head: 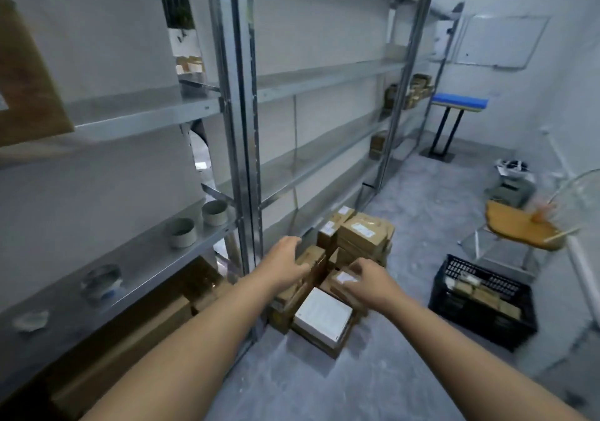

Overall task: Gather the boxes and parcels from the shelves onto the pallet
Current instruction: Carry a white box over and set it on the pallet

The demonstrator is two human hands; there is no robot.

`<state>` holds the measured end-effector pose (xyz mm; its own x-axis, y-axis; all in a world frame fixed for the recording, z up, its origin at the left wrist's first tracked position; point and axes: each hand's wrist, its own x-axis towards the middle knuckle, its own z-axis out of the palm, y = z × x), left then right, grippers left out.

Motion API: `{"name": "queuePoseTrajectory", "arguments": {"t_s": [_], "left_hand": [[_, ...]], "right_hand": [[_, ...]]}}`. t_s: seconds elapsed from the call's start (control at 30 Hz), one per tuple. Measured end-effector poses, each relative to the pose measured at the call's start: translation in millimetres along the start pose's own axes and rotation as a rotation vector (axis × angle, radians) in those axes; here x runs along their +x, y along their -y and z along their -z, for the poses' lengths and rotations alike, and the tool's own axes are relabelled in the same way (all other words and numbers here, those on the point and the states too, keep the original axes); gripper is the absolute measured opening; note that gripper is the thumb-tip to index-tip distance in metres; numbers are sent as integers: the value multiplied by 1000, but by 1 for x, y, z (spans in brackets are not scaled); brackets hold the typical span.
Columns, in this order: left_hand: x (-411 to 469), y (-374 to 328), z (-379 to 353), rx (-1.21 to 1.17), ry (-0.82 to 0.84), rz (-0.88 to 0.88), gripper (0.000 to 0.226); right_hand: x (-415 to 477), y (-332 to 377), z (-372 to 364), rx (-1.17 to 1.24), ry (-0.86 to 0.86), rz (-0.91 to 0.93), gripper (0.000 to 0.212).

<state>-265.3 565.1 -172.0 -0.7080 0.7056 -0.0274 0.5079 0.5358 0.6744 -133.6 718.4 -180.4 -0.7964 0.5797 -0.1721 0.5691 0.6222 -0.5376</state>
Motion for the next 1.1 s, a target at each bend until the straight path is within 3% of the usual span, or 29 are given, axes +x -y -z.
{"name": "queuePoseTrajectory", "arguments": {"t_s": [0.13,0.3,0.43,0.6,0.77,0.9,1.0,1.1], "left_hand": [[91,-19,-18,-128,29,-48,52],[184,-17,-39,-176,74,-28,54],[232,3,-70,-131,138,23,55],[303,30,-126,-136,125,117,31],[385,81,-205,-154,69,274,31],[441,140,-288,-180,90,404,19],[468,203,-359,-182,146,437,26],[481,276,-426,-87,217,497,32]], "right_hand": [[65,-22,20,10,-63,-114,41],[148,-45,31,79,-92,-182,44],[195,-72,16,111,-36,-231,44],[276,-126,-16,199,128,-321,43],[376,-200,-67,249,259,-377,22],[440,-276,-126,271,267,-458,29],[479,-336,-189,233,286,-500,30],[500,-395,-267,212,363,-562,5]]}}
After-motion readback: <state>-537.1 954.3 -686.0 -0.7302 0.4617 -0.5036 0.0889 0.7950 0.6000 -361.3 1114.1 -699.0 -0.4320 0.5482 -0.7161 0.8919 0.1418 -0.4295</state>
